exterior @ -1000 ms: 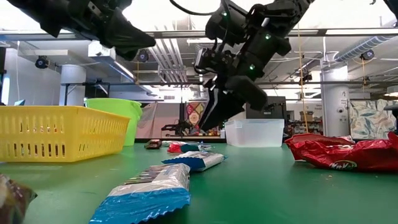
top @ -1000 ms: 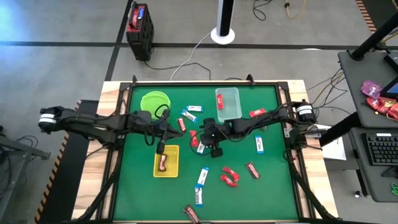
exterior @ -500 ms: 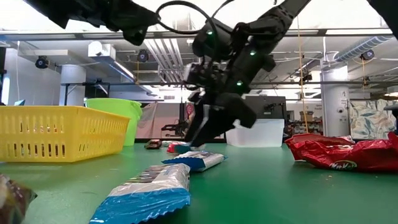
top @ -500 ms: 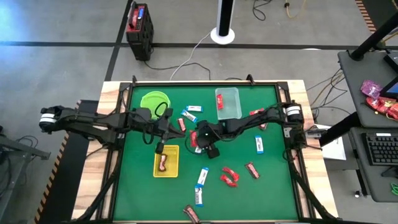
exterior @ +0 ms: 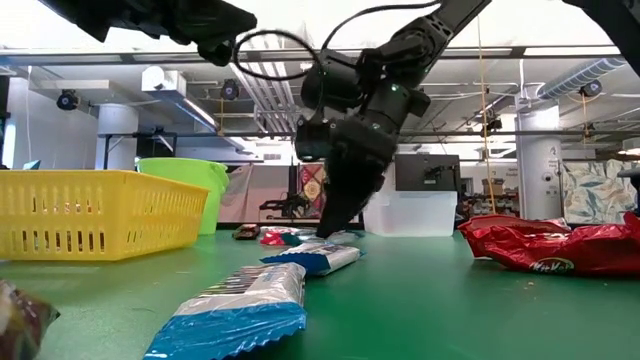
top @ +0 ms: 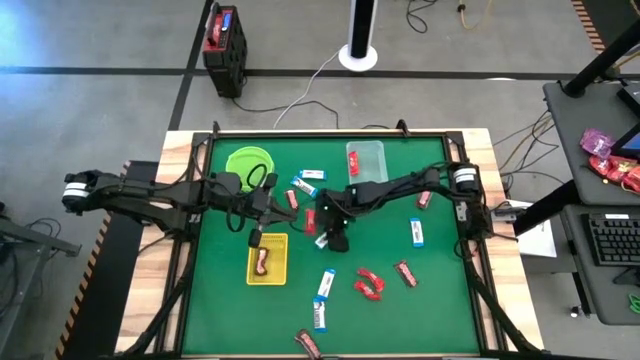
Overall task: Sort candy by brand, put in halloween buckets
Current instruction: Put the white chocolate into the green bucket
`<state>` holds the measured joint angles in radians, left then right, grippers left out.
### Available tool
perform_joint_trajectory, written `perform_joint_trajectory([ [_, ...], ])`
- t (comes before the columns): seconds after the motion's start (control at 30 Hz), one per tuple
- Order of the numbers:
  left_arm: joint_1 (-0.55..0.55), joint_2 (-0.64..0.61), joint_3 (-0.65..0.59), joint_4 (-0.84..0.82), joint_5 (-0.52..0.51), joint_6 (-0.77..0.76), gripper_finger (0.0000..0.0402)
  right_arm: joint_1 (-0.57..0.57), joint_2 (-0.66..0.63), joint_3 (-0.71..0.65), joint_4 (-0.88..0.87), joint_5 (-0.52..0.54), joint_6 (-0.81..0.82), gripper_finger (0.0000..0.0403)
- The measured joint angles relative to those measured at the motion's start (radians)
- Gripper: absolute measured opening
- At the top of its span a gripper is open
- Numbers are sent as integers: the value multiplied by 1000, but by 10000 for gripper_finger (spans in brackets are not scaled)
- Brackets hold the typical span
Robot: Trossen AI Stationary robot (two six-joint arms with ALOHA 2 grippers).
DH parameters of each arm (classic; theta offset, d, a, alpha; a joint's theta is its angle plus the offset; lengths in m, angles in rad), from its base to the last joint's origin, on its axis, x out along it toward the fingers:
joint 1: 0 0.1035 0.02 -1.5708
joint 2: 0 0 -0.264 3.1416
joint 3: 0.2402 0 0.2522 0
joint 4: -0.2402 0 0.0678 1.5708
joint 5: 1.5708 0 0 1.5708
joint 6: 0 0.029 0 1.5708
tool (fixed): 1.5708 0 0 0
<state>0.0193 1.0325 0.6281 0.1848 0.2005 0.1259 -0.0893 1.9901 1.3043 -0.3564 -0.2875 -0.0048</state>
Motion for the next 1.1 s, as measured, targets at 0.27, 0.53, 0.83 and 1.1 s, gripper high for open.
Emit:
perform_joint_trajectory([
  [0.27,0,0,0,-5,0,7,0,28,-61,-8,2,30,116,117],
  [0.53,-6,0,-2,-22,1,5,0,32,-85,-23,15,33,18,156],
  [0.83,-6,-10,-2,-20,1,4,0,40,-143,-208,252,29,22,204],
  [1.1,-6,-10,-2,3,2,-3,0,101,-197,-481,775,132,29,206],
])
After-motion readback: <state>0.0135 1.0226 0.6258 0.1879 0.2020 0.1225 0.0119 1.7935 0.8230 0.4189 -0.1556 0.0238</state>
